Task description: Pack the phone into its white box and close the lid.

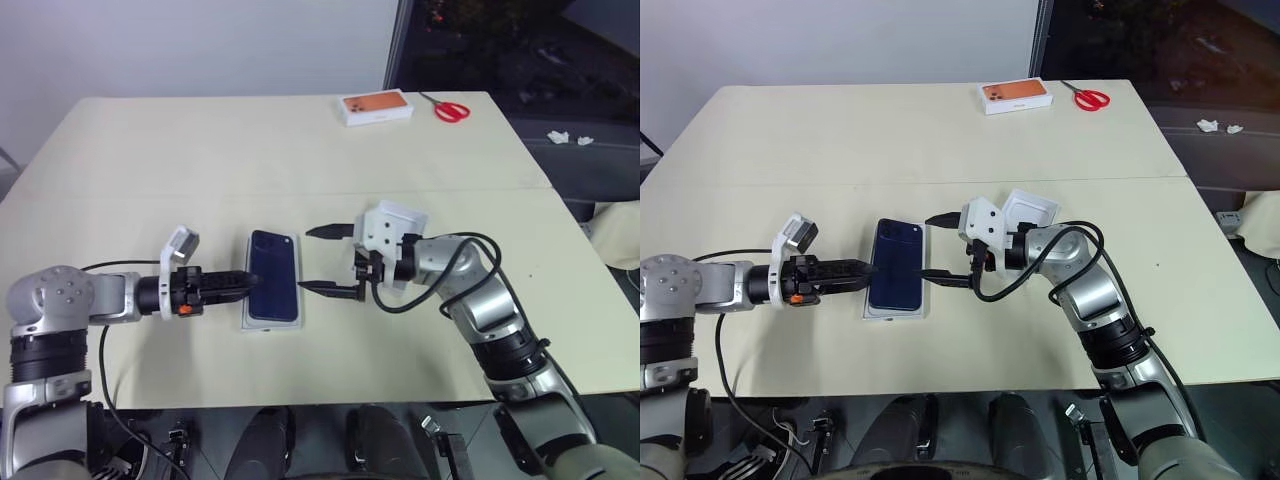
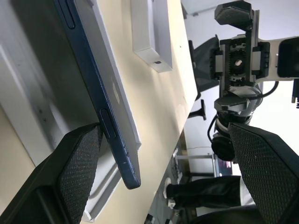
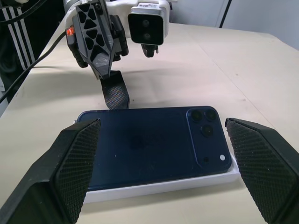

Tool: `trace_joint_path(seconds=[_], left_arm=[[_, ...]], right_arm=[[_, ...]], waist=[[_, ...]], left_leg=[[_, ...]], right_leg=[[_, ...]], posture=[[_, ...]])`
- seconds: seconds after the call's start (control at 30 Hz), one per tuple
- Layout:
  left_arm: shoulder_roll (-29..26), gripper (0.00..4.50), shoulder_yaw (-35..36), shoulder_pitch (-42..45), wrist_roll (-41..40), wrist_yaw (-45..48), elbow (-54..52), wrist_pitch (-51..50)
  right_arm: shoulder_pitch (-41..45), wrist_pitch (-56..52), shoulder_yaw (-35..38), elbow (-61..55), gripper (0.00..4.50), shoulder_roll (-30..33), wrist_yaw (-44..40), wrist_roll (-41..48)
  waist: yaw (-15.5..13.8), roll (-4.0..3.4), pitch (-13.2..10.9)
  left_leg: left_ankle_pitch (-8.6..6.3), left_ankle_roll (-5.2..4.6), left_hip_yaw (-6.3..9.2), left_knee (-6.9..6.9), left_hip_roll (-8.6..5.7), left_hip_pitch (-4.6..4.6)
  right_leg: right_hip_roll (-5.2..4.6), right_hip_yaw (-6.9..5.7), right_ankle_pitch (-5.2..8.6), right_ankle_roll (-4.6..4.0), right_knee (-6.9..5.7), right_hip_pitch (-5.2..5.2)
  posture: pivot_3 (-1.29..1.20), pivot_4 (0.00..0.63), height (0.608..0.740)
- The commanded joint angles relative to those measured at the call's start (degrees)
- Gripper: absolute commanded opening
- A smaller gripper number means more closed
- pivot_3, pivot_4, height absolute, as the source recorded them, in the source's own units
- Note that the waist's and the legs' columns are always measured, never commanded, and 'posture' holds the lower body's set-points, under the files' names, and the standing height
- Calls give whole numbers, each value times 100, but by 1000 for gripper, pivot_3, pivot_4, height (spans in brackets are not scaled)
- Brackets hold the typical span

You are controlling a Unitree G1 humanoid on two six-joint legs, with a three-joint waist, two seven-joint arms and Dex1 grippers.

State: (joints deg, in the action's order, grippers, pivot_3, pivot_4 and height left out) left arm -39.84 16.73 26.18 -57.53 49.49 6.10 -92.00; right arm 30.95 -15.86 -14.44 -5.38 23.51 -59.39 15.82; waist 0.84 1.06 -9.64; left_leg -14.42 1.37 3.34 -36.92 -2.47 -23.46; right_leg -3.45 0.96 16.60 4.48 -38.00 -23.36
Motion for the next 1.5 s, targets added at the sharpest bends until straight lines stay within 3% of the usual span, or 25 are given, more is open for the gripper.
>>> trace_joint_path(seconds=[0.03, 0.4, 0.63, 0.73, 0.83, 0.9, 0.97, 1.07, 1.23, 1.5], left_arm=[[-221, 4473, 225, 84, -110, 68, -56, -4], [-853, 4473, 420, -258, -457, 292, -500, 103], [-389, 4473, 954, -62, -168, -342, -320, 1157], [-202, 4500, 1011, -147, -209, -533, -423, 1282], [47, 3592, 1123, -200, -367, -820, -467, 1170], [152, 2488, 1180, -204, -435, -934, -480, 1129], [209, 1579, 1204, -225, -504, -969, -509, 1112], [224, 60, 1132, -291, -410, -1090, -579, 1230], [58, 60, 799, -528, 81, -1163, -683, 1665], [233, 60, 304, -657, 1105, -1604, -548, 2673]], right_arm=[[128, 135, 5, -62, 4500, -41, 4, -15], [190, 146, -9, 18, 4500, -87, -28, -53], [201, -167, 37, 41, 4500, -233, 119, 54], [182, -305, 15, -12, 3646, -382, 265, 56], [154, -340, -46, -21, 2104, -536, 466, -44], [152, -326, -67, 1, 917, -577, 538, -102], [167, -284, -89, 36, 20, -565, 576, -157], [191, -212, -99, 126, 0, -533, 601, -239], [237, 397, -646, 691, 0, -201, 809, -1320], [268, 525, -1105, 1126, 0, -494, 1559, -2293]], waist=[[12, 0, 0], [5, -2, -1], [-6, -2, -1], [-3, -2, -1], [9, -2, -1], [6, -2, -1], [5, -1, -1], [6, -1, -1], [9, -2, -1], [7, -1, -1]], left_leg=[[0, 0, 0, 0, 0, 0], [0, 0, -1, 2, 0, 0], [0, 0, 0, 0, 0, 0], [0, -1, -1, 0, 0, 0], [0, -1, -2, 1, 0, 0], [-1, -1, -1, 1, 0, 0], [-1, -1, -2, 0, 0, 0], [-1, -1, -2, 0, 0, 0], [0, -1, -2, 0, -1, 1], [2, 3, -4, 1, -1, 0]], right_leg=[[0, 0, 0, 0, 0, -1], [0, 2, 1, -1, 1, -1], [-1, 1, 0, -1, 1, 0], [-1, 2, 0, -1, 1, -1], [-1, 2, 0, 0, 0, -2], [0, 1, 0, 0, -1, -3], [0, 2, 0, 0, -1, -2], [0, 2, 0, 0, 0, -1], [1, 1, 0, 0, 0, -2], [1, 2, 0, 0, -1, -4]], posture=[[0, 150, 740], [0, 150, 740], [0, 150, 740], [0, 150, 740], [0, 150, 740], [0, 150, 740], [0, 150, 740], [0, 150, 740], [0, 150, 740], [0, 150, 740]])
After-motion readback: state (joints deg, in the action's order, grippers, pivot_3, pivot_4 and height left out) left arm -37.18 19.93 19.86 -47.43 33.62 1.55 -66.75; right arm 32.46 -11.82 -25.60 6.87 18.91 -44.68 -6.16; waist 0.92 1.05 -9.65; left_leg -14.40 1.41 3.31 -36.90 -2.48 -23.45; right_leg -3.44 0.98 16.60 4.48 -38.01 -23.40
